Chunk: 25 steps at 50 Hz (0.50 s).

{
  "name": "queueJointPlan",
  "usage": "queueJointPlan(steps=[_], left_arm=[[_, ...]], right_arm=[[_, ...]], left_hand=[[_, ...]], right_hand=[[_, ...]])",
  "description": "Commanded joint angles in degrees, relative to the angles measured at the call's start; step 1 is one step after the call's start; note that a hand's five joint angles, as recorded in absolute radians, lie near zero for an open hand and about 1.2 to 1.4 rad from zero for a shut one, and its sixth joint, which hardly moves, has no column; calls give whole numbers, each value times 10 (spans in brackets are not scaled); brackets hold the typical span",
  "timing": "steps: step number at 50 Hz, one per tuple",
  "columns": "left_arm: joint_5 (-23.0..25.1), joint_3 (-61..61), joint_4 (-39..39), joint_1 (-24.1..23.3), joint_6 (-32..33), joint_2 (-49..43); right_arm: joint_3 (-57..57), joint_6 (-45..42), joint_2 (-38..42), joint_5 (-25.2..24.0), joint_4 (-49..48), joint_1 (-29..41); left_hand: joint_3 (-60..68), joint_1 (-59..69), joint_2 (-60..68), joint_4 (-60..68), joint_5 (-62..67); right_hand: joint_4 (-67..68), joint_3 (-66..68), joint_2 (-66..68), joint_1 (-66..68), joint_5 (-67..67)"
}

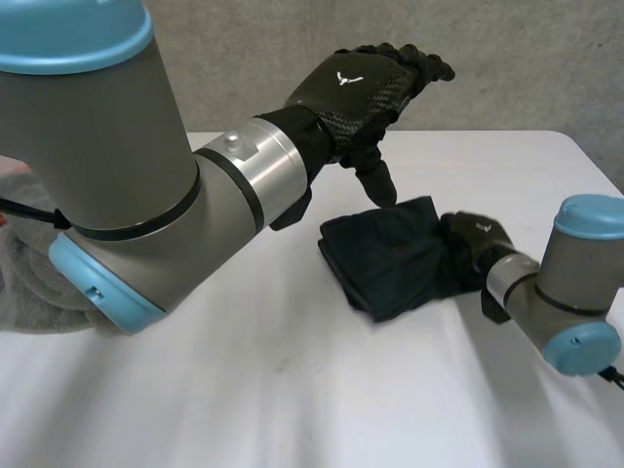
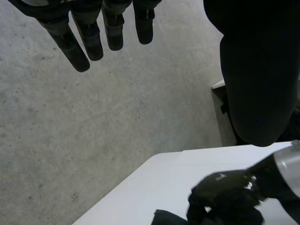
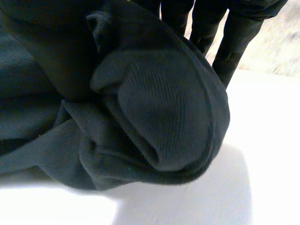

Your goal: Fold the laundry.

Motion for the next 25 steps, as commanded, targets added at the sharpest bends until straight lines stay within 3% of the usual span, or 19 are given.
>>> queueJointPlan(steps=[1,8,16,20,25], left_arm=[[4,5,0,3,0,5],[4,1,-5,9,1,5],[8,2,-13,16,1,-1],[9,4,-16,18,1,-6],[11,1,-19,16,0,-8]], right_arm=[[-175,22,97,56,-4,-32],[-412,26,222,114,79,-85],[-671,3,366,133,161,-150],[-753,-13,416,124,173,-179],[-749,-27,418,117,165,-208]], left_hand=[[-18,-8,-16,-13,-28],[-18,-8,-16,-13,-28],[-18,-8,-16,-13,-28],[-18,-8,-16,-13,-28],[-18,-8,-16,-13,-28]], right_hand=[[118,178,161,210,203],[118,178,161,210,203],[118,178,161,210,203],[118,178,161,210,203],[118,178,161,210,203]])
